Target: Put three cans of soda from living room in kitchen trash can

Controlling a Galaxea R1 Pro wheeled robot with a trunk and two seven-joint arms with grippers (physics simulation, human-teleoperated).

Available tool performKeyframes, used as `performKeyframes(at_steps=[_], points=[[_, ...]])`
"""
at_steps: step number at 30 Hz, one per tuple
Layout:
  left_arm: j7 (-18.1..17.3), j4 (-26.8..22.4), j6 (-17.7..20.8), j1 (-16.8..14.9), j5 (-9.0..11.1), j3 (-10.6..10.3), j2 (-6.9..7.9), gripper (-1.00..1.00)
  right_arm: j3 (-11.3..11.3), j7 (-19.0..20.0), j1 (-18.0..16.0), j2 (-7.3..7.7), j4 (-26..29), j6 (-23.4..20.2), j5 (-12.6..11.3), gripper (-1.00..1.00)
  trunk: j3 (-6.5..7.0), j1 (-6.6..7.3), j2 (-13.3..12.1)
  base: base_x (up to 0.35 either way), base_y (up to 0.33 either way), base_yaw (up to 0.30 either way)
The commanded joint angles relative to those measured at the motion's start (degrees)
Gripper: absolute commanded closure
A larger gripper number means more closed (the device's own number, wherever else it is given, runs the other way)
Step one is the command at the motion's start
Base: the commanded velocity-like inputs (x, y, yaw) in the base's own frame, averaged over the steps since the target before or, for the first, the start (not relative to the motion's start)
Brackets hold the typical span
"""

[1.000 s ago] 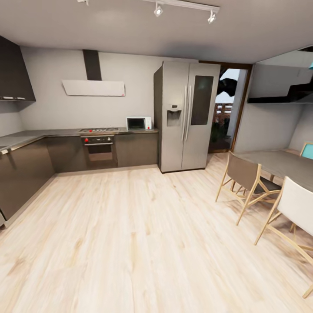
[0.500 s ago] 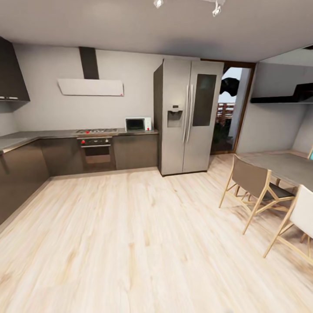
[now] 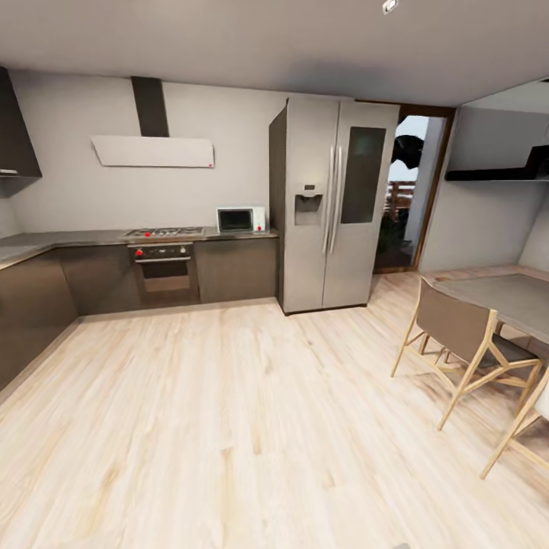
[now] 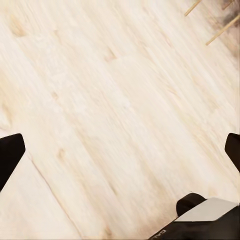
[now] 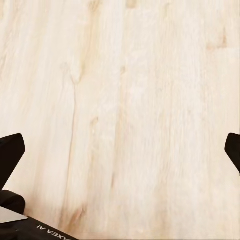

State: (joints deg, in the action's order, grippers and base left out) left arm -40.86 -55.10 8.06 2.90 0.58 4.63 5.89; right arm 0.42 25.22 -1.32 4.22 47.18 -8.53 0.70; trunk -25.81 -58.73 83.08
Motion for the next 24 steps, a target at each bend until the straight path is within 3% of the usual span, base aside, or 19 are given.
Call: performKeyframes(at_steps=[1, 24], points=[[-0.2, 0.0, 0.0, 0.0, 0.0, 0.0, 0.00, -1.00, 0.0, 0.0, 0.0, 0.00, 0.0, 0.0, 0.0, -1.00, 0.00, 0.00, 0.0, 0.348, 0.000, 0.000], [-0.8, 0.0, 0.0, 0.0, 0.0, 0.0, 0.00, -1.00, 0.0, 0.0, 0.0, 0.00, 0.0, 0.0, 0.0, -1.00, 0.00, 0.00, 0.0, 0.348, 0.000, 0.000]])
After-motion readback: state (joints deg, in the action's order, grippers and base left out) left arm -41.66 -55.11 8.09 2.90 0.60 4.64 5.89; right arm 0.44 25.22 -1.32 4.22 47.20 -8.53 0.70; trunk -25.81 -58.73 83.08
